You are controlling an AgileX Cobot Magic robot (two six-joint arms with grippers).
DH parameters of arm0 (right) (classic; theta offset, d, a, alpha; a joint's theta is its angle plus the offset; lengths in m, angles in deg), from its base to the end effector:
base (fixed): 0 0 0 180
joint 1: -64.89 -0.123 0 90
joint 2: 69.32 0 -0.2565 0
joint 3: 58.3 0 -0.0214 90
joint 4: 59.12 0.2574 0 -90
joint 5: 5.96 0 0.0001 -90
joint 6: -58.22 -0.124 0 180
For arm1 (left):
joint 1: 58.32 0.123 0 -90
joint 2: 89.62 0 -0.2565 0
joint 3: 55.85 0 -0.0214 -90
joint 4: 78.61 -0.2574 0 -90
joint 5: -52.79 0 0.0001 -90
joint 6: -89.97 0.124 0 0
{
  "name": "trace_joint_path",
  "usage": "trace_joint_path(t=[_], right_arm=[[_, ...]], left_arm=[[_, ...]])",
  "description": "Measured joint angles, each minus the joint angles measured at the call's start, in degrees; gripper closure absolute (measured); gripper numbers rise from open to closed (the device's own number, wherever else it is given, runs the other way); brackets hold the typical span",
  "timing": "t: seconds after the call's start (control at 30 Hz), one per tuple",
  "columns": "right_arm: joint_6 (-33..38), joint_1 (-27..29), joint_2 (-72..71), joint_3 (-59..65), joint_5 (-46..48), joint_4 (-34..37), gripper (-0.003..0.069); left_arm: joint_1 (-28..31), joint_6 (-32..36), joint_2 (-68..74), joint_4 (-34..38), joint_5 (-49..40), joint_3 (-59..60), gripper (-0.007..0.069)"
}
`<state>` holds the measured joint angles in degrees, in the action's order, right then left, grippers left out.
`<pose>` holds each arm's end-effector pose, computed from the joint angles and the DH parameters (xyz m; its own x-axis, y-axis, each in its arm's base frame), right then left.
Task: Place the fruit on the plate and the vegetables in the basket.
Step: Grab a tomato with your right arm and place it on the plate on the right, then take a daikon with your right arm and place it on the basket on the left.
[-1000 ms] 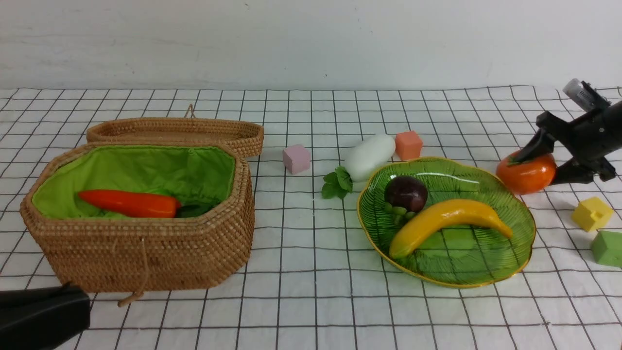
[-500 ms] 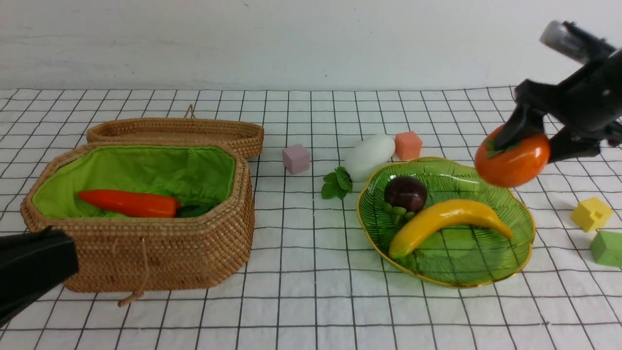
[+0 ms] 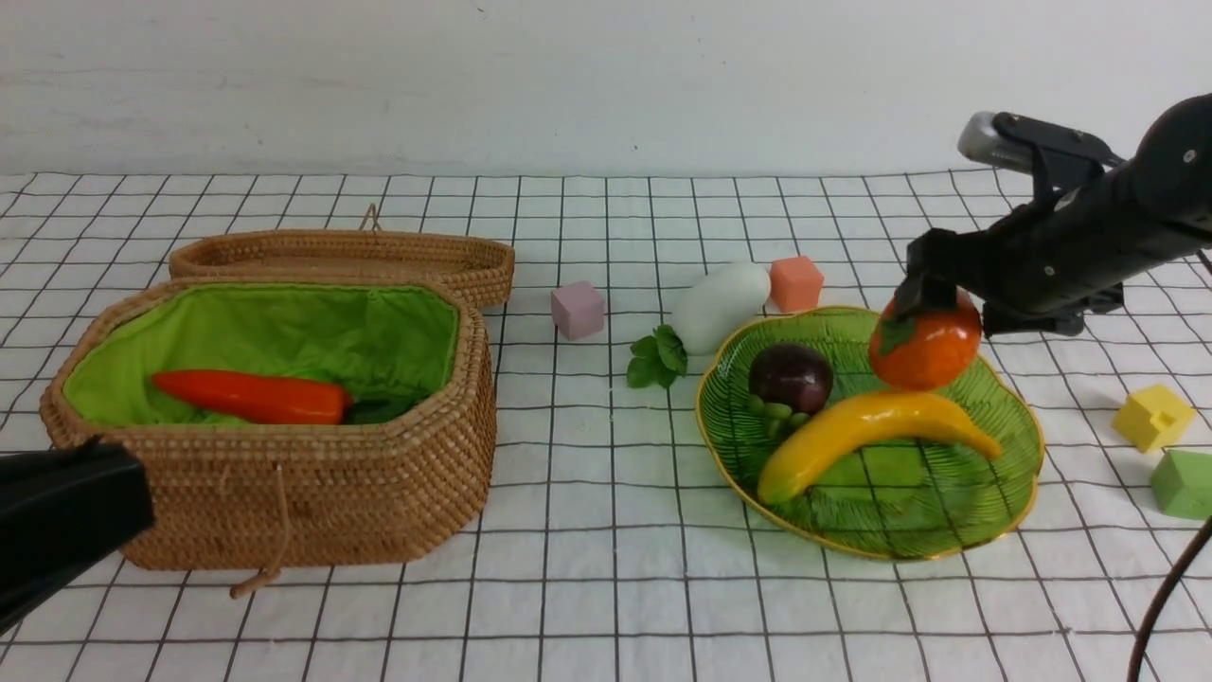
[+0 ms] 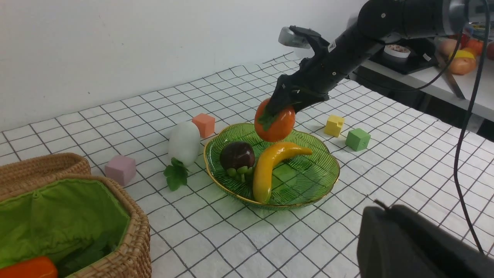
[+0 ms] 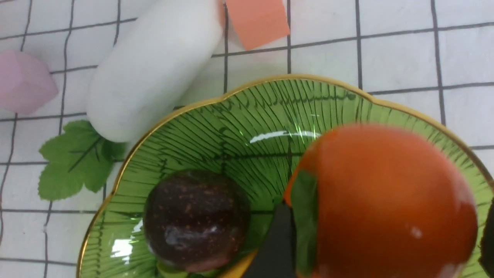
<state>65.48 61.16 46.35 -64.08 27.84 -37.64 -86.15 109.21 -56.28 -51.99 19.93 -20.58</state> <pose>0.4328 0.0536 0.1913 -0.8059 0.1321 -0.5771 -0.0384 0.9611 0.2736 0.1066 -0.0904 0.3597 -0.1739 0.0231 -0.9845 0.6558 0.7485 -0.0983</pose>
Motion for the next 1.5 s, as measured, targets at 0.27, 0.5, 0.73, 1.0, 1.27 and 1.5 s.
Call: trace_joint_path(t=[0.27,0.5,0.73,1.0,1.27,1.5], right_arm=[[0.0,-0.33,-4.38,-0.82,11.15,0.95,0.0057],[1.84,-6.49,-1.29,-16.24,16.33,3.82,0.0358],[-5.79,-8.73,16.29,-38.27,22.4,2.55,0.0365],[-17.19,-11.08,33.96,-57.83,25.65,-5.09,0.0062],[-19.56,-11.45,39.96,-60.94,22.01,-3.61,-0.0008],[-19.74,-11.94,41.38,-61.06,19.56,-4.45,0.001]], left_arm=[[0.0,0.0,0.0,0.42,-0.13,0.0,0.0638],[0.0,0.0,0.0,0.42,-0.5,0.0,0.0638],[0.0,0.0,0.0,0.42,-3.12,0.0,0.0638],[0.0,0.0,0.0,0.42,-4.29,0.0,0.0638],[0.0,0.0,0.0,0.42,-6.14,0.0,0.0638],[0.0,0.0,0.0,0.42,-6.76,0.0,0.0638]])
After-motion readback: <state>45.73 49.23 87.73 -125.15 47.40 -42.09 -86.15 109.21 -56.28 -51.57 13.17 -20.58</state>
